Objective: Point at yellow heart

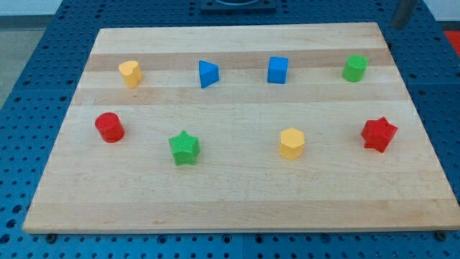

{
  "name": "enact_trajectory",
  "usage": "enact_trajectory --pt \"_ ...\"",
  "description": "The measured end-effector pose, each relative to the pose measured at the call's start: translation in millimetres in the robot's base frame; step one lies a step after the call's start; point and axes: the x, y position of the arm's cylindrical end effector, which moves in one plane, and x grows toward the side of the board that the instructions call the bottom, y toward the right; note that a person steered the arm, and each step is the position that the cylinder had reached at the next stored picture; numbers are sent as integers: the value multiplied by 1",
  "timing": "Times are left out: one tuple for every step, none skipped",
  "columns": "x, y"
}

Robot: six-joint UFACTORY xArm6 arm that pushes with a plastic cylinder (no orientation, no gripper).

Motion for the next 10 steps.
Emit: enact_trajectory --pt "0 0" --pt "12 -2" --pt "66 -8" --pt "37 -63" --pt "-11 -103" --pt "-11 -109" --pt "-11 -128" --pt "-2 -210" --pt "7 -254" --pt "7 -254"
